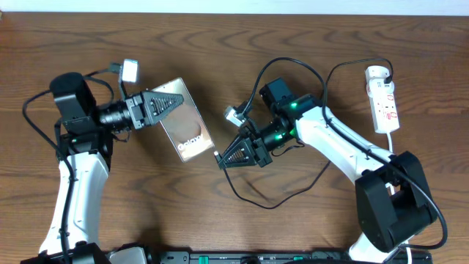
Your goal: Plug charger to phone and switch on socket
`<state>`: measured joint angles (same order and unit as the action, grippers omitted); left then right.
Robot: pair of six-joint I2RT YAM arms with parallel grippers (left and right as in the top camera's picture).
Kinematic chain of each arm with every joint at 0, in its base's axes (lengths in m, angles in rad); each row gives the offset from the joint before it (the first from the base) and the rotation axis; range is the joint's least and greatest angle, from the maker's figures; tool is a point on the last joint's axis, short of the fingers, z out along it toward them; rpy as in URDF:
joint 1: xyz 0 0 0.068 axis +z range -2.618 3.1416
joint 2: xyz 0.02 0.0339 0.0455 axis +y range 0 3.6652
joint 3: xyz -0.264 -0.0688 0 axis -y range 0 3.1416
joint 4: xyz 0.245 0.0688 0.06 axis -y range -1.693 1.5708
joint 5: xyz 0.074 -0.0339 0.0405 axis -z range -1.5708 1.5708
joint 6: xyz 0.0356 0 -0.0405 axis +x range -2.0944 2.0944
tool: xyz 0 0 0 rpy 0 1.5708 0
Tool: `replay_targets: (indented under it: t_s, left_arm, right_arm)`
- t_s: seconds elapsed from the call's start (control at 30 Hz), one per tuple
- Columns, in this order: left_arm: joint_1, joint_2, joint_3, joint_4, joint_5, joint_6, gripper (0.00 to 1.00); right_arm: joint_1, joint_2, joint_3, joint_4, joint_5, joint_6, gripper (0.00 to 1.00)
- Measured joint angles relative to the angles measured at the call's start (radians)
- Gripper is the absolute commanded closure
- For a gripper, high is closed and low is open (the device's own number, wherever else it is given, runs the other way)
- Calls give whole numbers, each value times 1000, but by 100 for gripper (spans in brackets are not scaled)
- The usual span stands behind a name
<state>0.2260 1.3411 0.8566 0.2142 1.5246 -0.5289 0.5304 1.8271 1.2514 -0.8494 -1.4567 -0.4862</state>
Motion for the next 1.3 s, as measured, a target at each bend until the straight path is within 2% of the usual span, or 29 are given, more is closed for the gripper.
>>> replay_targets:
  t_s: [0.13,0.4,1.3]
  left_arm:
    - [0,0,0,117,11,-110,92]
    - [0,0,0,130,16,-208,92]
    - [-37,0,0,131,19,-204,93]
  right_arm:
    - [37,0,0,24,-4,26,99]
    - [64,0,0,129,-8,113,99]
    - [63,0,0,171,-11,174,99]
